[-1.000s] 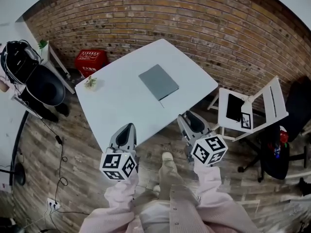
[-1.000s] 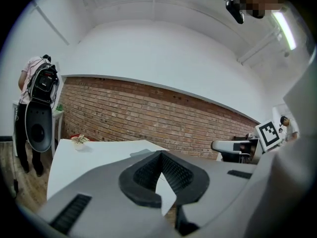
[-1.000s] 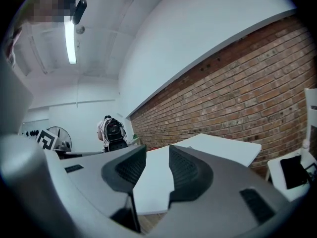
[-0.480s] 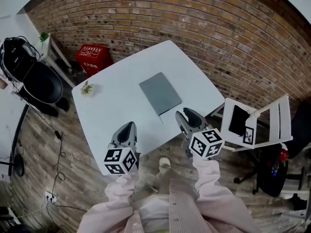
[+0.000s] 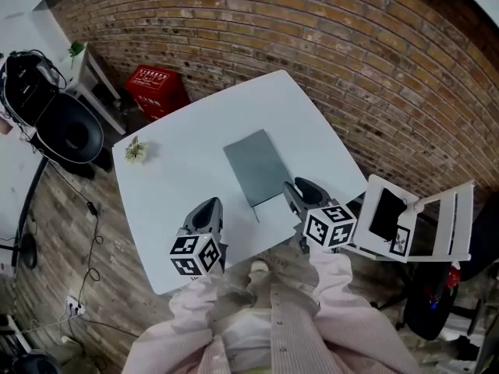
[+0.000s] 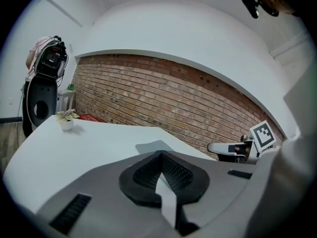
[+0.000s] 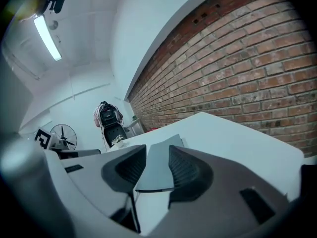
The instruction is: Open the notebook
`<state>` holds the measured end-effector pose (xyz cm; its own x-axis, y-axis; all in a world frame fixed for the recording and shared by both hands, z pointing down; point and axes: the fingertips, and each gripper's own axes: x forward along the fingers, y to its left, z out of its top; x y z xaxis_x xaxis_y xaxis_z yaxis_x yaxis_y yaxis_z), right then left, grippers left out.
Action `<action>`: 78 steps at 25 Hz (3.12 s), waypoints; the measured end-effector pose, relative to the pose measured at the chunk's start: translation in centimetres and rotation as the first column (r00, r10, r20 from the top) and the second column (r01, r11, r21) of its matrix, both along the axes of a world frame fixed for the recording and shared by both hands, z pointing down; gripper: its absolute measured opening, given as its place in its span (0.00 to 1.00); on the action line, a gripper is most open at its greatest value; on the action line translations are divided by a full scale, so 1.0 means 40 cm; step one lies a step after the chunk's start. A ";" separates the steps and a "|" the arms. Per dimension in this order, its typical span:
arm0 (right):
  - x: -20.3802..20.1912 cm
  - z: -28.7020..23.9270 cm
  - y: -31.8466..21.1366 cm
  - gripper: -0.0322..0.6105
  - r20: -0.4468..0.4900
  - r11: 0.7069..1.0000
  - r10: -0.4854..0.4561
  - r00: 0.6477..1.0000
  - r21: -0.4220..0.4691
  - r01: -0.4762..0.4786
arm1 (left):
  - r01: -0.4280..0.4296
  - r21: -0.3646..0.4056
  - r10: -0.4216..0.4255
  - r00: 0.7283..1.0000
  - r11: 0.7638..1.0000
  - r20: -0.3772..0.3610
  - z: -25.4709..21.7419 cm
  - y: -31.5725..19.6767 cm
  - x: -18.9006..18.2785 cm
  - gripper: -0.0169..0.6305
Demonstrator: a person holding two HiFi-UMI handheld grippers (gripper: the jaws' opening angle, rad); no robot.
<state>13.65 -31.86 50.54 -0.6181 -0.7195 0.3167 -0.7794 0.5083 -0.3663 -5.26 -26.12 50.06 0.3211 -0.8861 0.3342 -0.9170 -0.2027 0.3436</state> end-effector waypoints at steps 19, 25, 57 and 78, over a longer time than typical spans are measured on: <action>0.019 0.238 -0.121 0.28 -0.165 0.953 -0.015 0.986 -0.300 -0.035 | -0.016 -0.176 0.007 0.999 0.984 -0.050 0.147 -0.074 0.026 0.01; 0.013 0.270 -0.121 0.27 -0.185 0.932 -0.036 0.982 -0.360 -0.034 | -0.038 -0.193 0.026 0.998 0.980 -0.061 0.159 -0.085 0.025 0.01; 0.004 0.218 -0.117 0.10 0.032 0.896 -0.100 0.994 -0.431 0.104 | -0.014 -0.164 0.005 0.998 0.986 -0.059 0.136 -0.063 0.027 0.01; -0.084 0.034 -0.061 0.09 -0.015 0.963 -0.146 0.989 -0.232 0.139 | 0.072 -0.055 -0.075 0.996 0.996 -0.054 0.043 0.014 -0.054 0.01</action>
<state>10.30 -34.30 51.92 -0.6960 -0.5306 0.4839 -0.7181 0.5199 -0.4627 -7.44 -25.55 51.79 0.2753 -0.8896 0.3644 -0.9078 -0.1158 0.4031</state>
